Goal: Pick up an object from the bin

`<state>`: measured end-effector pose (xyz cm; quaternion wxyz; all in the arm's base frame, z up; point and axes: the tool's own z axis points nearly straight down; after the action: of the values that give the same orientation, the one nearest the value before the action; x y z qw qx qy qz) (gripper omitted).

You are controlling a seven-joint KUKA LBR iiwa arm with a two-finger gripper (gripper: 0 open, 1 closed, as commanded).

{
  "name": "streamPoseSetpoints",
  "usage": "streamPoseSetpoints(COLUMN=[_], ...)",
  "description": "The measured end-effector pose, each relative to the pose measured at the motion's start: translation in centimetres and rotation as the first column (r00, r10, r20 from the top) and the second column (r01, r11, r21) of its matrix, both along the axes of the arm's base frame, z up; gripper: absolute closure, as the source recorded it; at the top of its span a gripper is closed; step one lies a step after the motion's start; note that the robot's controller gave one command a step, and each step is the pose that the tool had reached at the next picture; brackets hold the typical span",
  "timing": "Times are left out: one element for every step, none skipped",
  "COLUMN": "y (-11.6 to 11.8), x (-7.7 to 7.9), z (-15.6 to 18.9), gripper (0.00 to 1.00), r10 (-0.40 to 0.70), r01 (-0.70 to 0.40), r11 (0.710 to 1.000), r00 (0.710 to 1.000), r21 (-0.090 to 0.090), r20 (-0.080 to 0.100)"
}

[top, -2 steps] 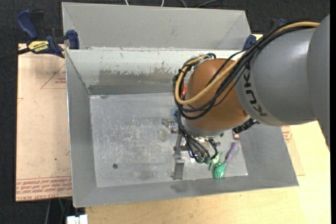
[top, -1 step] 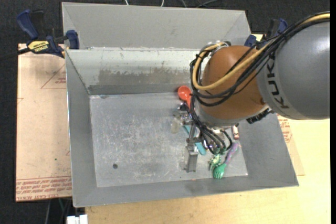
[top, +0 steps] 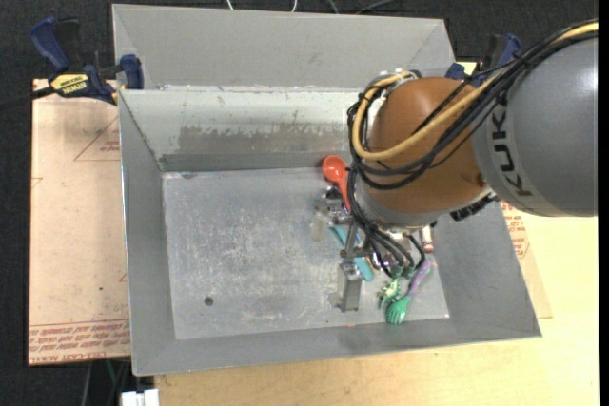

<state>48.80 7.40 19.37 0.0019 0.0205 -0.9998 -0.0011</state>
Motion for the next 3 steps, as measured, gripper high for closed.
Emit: streamPoseSetpoints(y=[-5.1,-6.9,-10.7], x=[-0.1,2.2,1.2], z=[2.9,2.3,-3.3], gripper=[0.00,0.00,0.00], r10=[-0.006,0.022,-0.034], r01=[0.006,-0.022,0.034], r11=[1.000,1.000,0.999], r00=[1.000,1.000,0.999], r21=[0.000,0.001,0.001], r20=[0.002,0.003,0.004])
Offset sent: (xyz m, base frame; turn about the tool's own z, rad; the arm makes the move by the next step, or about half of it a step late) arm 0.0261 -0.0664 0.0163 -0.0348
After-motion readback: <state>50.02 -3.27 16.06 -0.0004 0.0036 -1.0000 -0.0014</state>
